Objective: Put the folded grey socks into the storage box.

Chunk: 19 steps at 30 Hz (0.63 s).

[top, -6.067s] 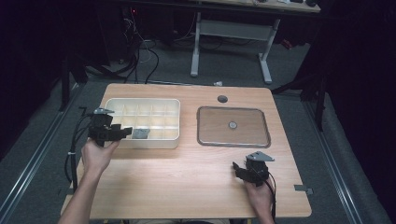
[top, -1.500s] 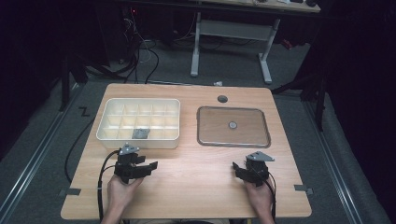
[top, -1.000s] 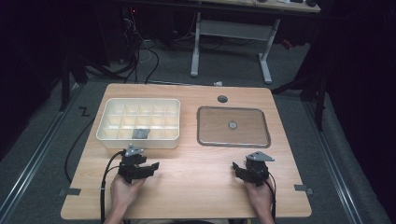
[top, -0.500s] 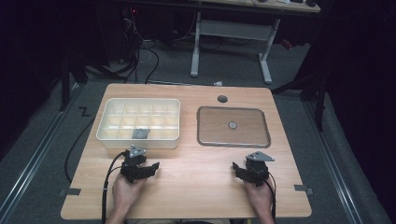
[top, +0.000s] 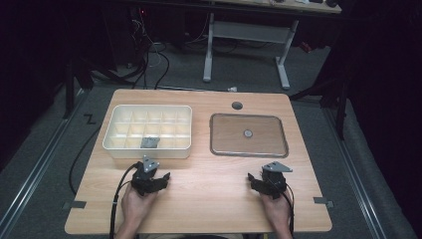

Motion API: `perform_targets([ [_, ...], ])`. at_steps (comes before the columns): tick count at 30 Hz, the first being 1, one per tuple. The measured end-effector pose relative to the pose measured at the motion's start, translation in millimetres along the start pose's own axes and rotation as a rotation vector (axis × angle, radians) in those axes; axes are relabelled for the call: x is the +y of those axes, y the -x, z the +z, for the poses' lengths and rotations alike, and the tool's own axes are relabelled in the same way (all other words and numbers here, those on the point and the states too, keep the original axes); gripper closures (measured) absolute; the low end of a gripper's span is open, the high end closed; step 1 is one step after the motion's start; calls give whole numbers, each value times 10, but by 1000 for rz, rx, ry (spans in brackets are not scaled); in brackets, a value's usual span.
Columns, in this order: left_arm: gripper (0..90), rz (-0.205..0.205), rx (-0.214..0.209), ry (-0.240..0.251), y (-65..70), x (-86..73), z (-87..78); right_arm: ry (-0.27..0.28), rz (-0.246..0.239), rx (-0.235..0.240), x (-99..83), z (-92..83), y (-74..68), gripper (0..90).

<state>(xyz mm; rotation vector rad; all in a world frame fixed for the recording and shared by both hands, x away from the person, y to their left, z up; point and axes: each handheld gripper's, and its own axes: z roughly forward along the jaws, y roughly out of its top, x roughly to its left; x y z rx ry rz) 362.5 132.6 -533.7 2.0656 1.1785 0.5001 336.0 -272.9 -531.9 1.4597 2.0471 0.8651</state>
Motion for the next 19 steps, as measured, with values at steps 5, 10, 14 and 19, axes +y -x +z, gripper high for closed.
perform_targets([
  [5, 366, -14, 12, 33, 11, -38, 6, -1, 4, 0, 0, -1, -3, 364],
  [10, 360, -14, 7, 32, 9, -41, 3, -1, 3, 0, -1, 0, -2, 364],
  [14, 358, -15, 5, 32, 9, -43, 1, -1, 4, -1, -1, -1, -3, 364],
  [19, 363, -16, 4, 33, 6, -44, 1, -1, 4, -1, -1, 0, -3, 364],
])
